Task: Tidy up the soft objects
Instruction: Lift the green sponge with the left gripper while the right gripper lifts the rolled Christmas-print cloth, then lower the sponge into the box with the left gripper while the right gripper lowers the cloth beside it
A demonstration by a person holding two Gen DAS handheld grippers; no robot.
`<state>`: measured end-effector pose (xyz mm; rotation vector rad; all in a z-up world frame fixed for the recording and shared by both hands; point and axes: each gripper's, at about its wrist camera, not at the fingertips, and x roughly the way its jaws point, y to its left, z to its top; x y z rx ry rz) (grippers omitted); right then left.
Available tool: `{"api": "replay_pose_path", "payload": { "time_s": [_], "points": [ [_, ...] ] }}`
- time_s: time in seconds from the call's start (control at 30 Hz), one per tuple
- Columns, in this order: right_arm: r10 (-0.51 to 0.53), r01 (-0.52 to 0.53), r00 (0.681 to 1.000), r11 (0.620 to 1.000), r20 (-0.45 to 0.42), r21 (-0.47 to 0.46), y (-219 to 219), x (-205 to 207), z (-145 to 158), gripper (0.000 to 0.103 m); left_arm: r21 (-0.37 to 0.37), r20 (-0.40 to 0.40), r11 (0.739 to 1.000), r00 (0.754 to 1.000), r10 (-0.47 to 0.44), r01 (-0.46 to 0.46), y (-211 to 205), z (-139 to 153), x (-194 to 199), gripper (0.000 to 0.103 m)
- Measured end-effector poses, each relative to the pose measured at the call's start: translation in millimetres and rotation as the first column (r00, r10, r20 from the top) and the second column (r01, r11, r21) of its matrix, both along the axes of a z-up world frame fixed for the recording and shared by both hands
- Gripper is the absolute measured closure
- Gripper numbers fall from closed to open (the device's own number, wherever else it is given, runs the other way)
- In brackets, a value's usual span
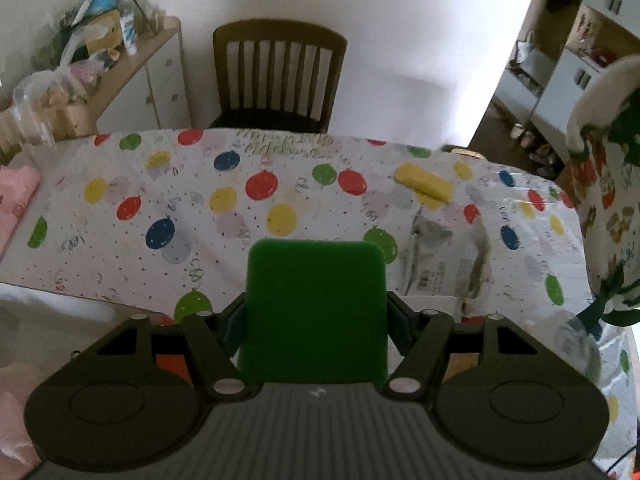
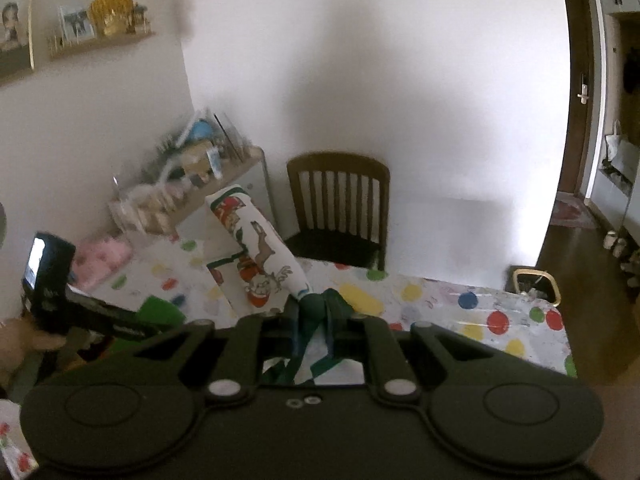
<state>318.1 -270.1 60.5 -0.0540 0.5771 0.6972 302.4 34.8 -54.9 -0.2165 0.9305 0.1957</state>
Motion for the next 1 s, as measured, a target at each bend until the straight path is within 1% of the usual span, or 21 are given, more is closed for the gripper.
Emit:
{"api": "replay_pose_path", "payload": {
  "time_s": [0.17, 0.3, 0.4, 0.53, 0.7, 0.8, 1.0],
  "points": [
    [0.019, -0.019, 1.0, 0.998, 0.002, 0.052, 5.7, -17.6, 22.1, 0.091, 0.001, 0.028, 1.0, 0.999, -0.024, 0.024, 5.1, 21.5, -19.5, 0.034],
    [0.05, -0.052, 0.998, 0.997, 0.028, 0.063, 20.0, -34.2, 34.8, 0.091, -0.005, 0.054, 0.999, 0.998, -0.031, 0.032, 13.0, 38.8, -36.2, 0.034],
    [0.075, -0.077, 0.997, 0.994, 0.029, 0.08, 35.4, -44.5, 40.1, 0.091, 0.011, 0.07, 0.999, 0.997, -0.045, 0.044, 18.0, 52.5, -49.5, 0.034],
    [0.106, -0.106, 0.994, 0.989, 0.012, 0.102, 62.1, -54.9, 40.4, 0.091, 0.034, 0.082, 0.998, 0.995, -0.058, 0.055, 29.5, 67.9, -67.0, 0.034],
    [0.152, -0.15, 0.988, 0.981, -0.007, 0.126, 99.0, -70.2, 41.4, 0.091, 0.063, 0.086, 0.997, 0.995, -0.054, 0.049, 52.2, 78.3, -90.2, 0.034],
    [0.178, -0.175, 0.984, 0.975, -0.017, 0.137, 122.0, -79.7, 41.1, 0.091, 0.078, 0.084, 0.996, 0.996, -0.04, 0.034, 72.2, 81.0, -105.3, 0.034],
    [0.212, -0.199, 0.975, 0.967, -0.067, 0.159, 171.8, -95.7, 32.1, 0.091, 0.09, 0.07, 0.996, 0.998, 0.001, -0.007, 116.6, 79.0, -133.7, 0.034]
  ]
}}
